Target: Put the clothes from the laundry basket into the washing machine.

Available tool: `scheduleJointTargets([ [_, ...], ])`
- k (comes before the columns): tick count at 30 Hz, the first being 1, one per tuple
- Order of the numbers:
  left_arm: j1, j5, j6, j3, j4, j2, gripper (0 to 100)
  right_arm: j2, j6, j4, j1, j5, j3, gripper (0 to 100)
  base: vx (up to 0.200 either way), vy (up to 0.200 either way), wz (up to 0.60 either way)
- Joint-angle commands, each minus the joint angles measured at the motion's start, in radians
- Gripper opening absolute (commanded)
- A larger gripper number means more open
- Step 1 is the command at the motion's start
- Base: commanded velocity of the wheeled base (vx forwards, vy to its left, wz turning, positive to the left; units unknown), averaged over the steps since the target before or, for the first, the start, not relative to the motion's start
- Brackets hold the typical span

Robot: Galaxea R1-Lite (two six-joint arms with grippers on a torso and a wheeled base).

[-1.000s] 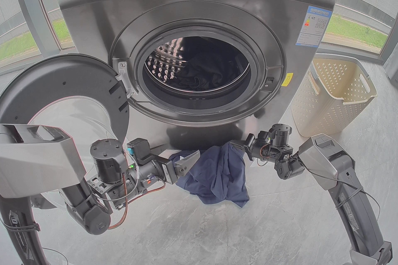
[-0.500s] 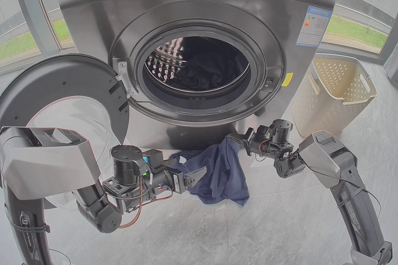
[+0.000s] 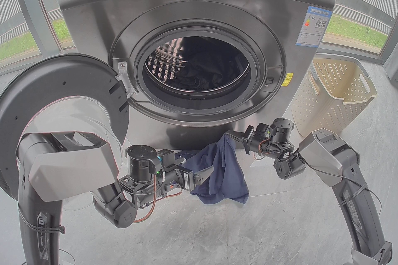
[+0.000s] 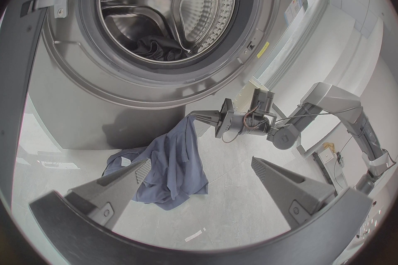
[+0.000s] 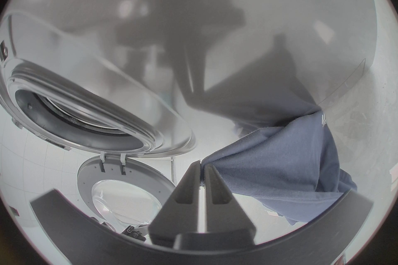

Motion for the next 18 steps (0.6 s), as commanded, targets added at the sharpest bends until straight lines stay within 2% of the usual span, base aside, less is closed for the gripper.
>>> scheduleJointTargets([
  [1,0.004,0.001,-0.001,-0.04,0.0,0.061,100,-0.019,0.0,-0.019,0.003,0.01,0.028,0,0.0,0.0,0.0],
  [5,0.004,0.001,0.001,-0.061,0.001,0.081,100,-0.042,0.008,-0.046,0.006,0.037,0.074,0,0.0,0.0,0.0],
  [18,0.004,0.005,0.001,-0.19,0.052,0.156,100,-0.071,0.012,-0.126,0.038,0.04,0.149,0,0.0,0.0,0.0],
])
